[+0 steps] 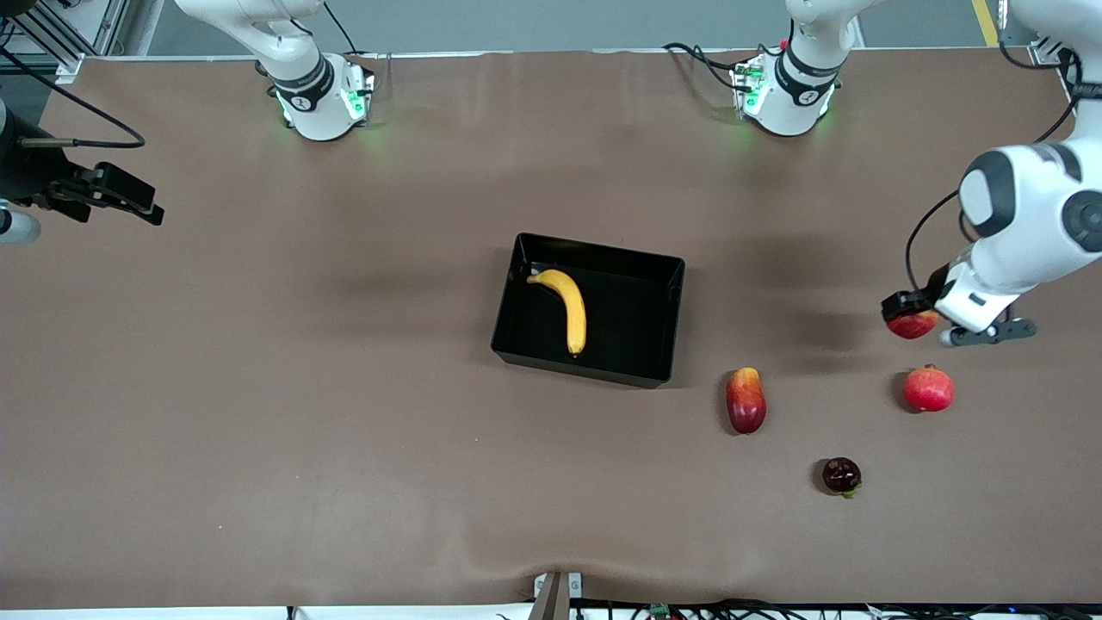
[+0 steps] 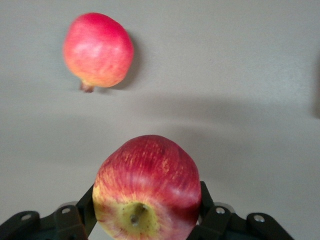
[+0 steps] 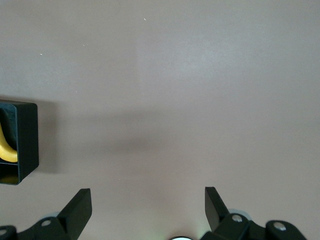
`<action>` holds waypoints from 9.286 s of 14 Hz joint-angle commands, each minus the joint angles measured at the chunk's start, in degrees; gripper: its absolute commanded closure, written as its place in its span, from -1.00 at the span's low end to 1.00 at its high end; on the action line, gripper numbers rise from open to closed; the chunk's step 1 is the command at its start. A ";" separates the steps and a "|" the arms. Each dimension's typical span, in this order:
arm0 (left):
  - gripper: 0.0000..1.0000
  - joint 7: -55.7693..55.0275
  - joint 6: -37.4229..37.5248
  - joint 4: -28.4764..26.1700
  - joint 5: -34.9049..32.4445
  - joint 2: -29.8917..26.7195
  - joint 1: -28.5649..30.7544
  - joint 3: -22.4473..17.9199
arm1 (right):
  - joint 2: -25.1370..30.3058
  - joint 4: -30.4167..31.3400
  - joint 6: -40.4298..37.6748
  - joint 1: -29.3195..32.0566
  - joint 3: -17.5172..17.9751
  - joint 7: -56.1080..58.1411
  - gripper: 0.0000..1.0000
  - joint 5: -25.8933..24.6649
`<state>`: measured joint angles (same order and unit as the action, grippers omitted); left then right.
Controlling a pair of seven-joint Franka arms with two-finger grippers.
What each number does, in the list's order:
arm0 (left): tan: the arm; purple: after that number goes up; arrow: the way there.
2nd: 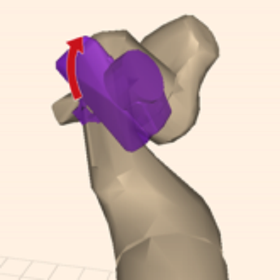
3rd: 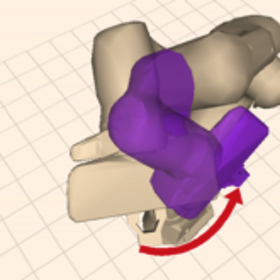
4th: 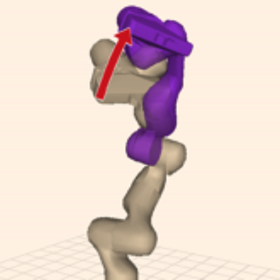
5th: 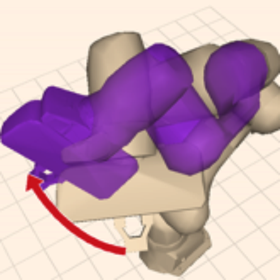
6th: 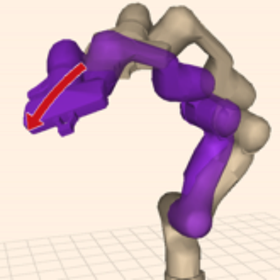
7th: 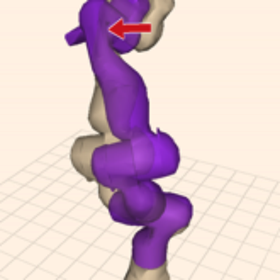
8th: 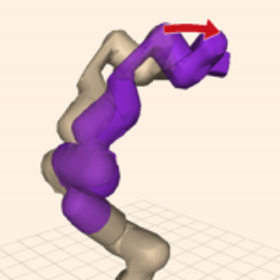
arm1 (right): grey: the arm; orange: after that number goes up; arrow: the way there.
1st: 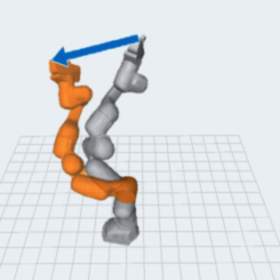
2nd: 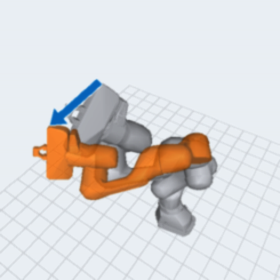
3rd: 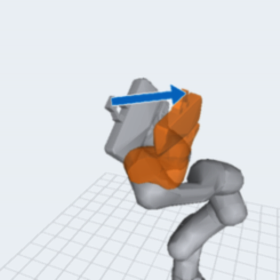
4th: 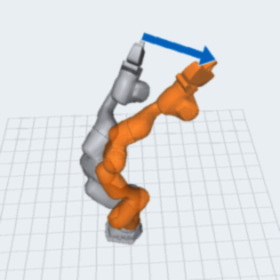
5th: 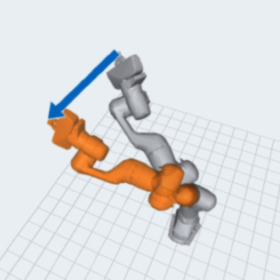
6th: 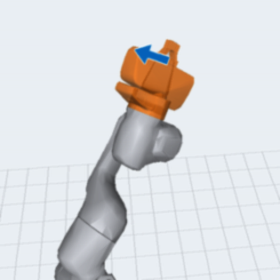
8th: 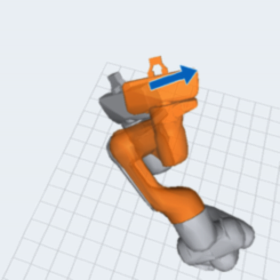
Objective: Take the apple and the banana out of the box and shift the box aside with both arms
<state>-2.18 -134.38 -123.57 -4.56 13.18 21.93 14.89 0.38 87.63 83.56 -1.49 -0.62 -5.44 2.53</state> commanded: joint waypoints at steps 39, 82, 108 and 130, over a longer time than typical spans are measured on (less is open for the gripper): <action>-1.00 -34.97 21.10 34.27 -13.97 21.86 -30.52 20.62 | -1.70 -2.37 -0.07 1.22 -0.62 -0.10 -1.00 -1.12; 1.00 -14.44 11.35 12.66 -9.77 10.02 0.38 17.46 | -16.17 -2.55 11.24 -12.55 -0.44 -0.28 -1.00 0.29; -1.00 -27.09 4.12 9.31 -12.23 19.16 18.15 16.31 | -35.45 7.38 40.71 -38.95 -0.35 -31.13 -0.77 5.21; -1.00 -10.68 48.07 41.57 -6.09 -8.25 18.50 32.32 | -24.29 9.05 27.01 4.00 -0.88 5.92 1.00 10.13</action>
<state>-17.62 -87.14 -81.18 -13.24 8.41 39.60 48.20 -24.74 96.30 111.94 -2.55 -2.92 -5.39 12.12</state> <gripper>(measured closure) 0.000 0.969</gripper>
